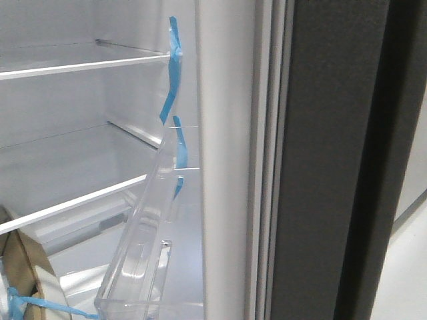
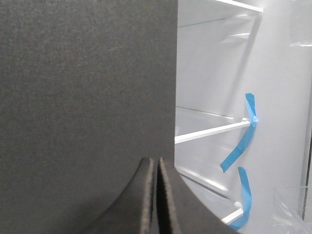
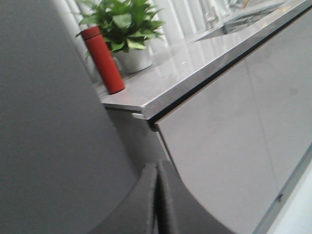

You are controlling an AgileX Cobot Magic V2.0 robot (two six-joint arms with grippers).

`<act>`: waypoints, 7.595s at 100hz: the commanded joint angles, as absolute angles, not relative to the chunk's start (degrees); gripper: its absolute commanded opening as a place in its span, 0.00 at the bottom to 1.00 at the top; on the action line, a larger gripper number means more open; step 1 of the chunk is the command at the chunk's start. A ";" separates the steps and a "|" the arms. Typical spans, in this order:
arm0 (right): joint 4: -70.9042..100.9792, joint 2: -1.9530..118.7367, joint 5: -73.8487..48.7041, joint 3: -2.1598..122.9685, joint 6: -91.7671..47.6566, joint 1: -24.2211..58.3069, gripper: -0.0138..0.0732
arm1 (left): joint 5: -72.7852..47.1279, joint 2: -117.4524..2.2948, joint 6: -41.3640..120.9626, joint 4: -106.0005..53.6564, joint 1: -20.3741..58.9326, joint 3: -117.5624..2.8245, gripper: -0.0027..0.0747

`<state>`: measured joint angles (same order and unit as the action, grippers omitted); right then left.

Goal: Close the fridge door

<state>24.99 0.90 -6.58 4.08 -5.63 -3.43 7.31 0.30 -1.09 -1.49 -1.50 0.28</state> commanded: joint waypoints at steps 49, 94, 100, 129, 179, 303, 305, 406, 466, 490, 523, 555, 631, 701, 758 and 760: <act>24.72 15.57 -26.87 42.34 -8.48 -3.57 0.11 | 11.46 1.01 -1.34 -1.72 -1.10 2.30 0.01; 24.72 33.78 -36.17 66.59 -11.50 6.24 0.11 | 11.46 1.01 -1.34 -1.72 -1.10 2.30 0.01; 24.72 35.72 -36.73 68.67 -12.36 8.68 0.11 | 11.46 1.01 -1.34 -1.72 -1.10 2.30 0.01; 24.72 40.39 -37.74 73.08 -14.04 17.50 0.11 | 11.46 1.01 -1.34 -1.72 -1.10 2.30 0.01; 25.99 47.24 -37.57 76.88 -16.49 23.15 0.11 | 11.46 1.01 -1.34 -1.72 -1.10 2.30 0.01; 51.21 67.70 -37.96 86.22 -40.48 23.92 0.11 | 11.46 1.01 -1.34 -1.72 -1.10 2.30 0.01; 51.21 68.05 -37.96 86.69 -40.90 23.92 0.11 | 11.46 1.01 -1.34 -1.72 -1.10 2.30 0.01; 52.17 95.85 -25.93 107.29 -48.43 34.65 0.11 | 11.46 1.01 -1.34 -1.72 -1.10 2.30 0.01; 51.37 104.68 -25.63 115.20 -48.55 35.33 0.11 | 11.46 1.01 -1.34 -1.72 -1.10 2.30 0.01; 38.50 100.73 -29.36 115.20 -38.97 32.72 0.11 | 11.46 1.01 -1.34 -1.72 -1.10 2.30 0.01; 22.41 89.70 -36.58 114.70 -27.33 28.80 0.11 | 11.46 1.01 -1.34 -1.72 -1.10 2.30 0.01; 16.72 71.16 -36.37 99.43 -23.22 28.80 0.11 | 11.46 1.01 -1.34 -1.72 -1.10 2.30 0.01; 16.72 27.46 -28.64 53.77 -18.26 28.80 0.11 | 11.46 1.01 -1.34 -1.72 -1.10 2.30 0.01; 15.39 25.32 -30.71 52.97 -18.36 28.80 0.11 | 11.46 1.01 -1.34 -1.72 -1.10 2.30 0.01; 14.34 9.63 -15.13 23.77 -18.36 4.61 0.11 | 11.46 1.01 -1.34 -1.72 -1.10 2.30 0.01; 14.51 8.82 -14.14 22.01 -18.36 3.99 0.11 | 11.46 1.01 -1.34 -1.72 -1.10 2.30 0.01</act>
